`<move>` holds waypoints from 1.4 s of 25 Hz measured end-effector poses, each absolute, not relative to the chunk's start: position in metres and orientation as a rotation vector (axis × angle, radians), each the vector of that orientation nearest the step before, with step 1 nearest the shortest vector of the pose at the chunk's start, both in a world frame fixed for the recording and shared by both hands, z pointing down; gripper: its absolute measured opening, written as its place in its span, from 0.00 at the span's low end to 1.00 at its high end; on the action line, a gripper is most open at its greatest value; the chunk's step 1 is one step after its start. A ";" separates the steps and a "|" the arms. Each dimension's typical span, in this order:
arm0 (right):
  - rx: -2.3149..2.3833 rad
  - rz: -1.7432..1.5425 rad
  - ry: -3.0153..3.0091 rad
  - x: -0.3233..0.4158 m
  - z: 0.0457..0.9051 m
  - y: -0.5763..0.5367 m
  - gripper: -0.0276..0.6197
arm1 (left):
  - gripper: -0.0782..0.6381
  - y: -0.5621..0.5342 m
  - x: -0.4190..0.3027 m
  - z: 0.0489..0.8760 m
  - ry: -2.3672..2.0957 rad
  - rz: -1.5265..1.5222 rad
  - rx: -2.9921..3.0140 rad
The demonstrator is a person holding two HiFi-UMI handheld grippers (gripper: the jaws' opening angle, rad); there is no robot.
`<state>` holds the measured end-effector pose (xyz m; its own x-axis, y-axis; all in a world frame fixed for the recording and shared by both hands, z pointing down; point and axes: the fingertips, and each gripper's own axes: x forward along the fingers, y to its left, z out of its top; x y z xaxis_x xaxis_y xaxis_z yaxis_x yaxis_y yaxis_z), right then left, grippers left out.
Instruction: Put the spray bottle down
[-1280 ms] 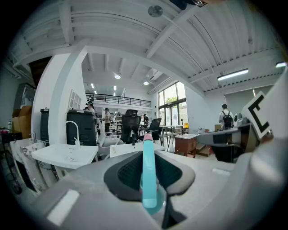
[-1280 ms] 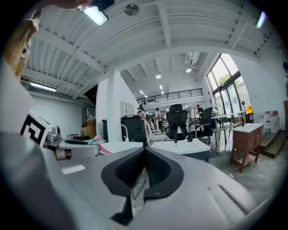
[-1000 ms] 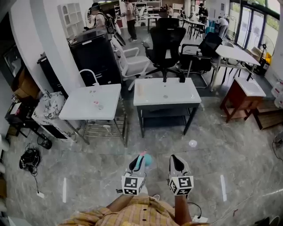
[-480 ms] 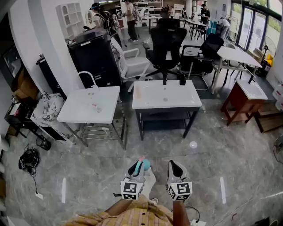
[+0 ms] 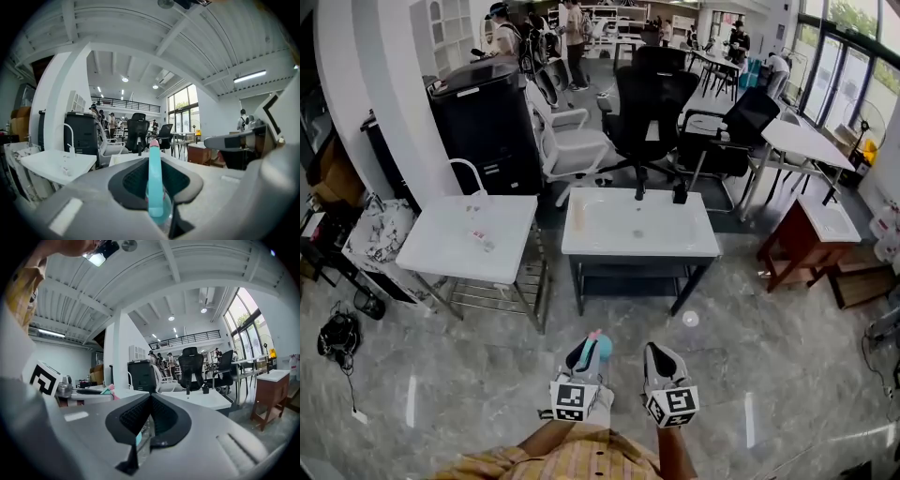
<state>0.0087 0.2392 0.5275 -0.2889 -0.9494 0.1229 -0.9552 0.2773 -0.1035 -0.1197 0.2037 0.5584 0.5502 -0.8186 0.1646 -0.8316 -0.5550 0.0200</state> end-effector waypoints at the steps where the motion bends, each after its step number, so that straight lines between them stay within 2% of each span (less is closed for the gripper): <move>1: 1.855 0.254 -2.486 0.013 0.526 0.224 0.04 | 0.21 0.190 -0.116 0.557 -1.436 0.209 2.685; 17: 1.792 0.348 -2.559 0.044 0.506 0.002 0.04 | 0.21 -0.023 -0.091 0.534 -1.532 0.193 2.622; 35: 1.694 0.356 -2.531 0.060 0.533 -0.129 0.04 | 0.21 -0.143 -0.072 0.563 -1.546 0.252 2.567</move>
